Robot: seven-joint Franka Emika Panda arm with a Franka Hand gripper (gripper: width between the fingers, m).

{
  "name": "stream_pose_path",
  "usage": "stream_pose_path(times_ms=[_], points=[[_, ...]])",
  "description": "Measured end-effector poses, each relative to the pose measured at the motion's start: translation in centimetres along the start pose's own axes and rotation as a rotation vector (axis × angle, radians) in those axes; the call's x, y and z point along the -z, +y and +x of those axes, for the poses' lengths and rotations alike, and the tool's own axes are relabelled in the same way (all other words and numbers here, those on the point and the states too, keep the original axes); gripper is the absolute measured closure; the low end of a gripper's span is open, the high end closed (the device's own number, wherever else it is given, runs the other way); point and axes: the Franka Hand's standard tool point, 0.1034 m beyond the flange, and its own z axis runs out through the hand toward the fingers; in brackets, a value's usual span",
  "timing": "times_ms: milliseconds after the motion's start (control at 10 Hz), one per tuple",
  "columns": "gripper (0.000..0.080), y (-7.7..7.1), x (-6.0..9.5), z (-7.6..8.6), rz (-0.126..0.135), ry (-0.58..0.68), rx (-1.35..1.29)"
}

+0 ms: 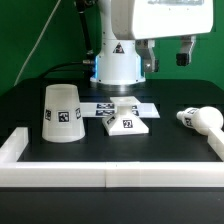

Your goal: Assemble lamp

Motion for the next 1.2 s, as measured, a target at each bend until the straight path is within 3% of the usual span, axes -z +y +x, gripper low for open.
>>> stream_pose_path(times_ms=[500,900,1000,1200], points=[[0.0100,0.0,-0.1,-0.1,0.001,-0.002,0.000],[0.0100,-1.1,-0.9,-7.3,-0.010,-0.020,-0.087],[0.0100,-1.3,-1.2,-8.6,-0.023,-0.012,-0.104],[0.0100,-1.5,-1.4,-8.6,-0.021,-0.013,-0.260]])
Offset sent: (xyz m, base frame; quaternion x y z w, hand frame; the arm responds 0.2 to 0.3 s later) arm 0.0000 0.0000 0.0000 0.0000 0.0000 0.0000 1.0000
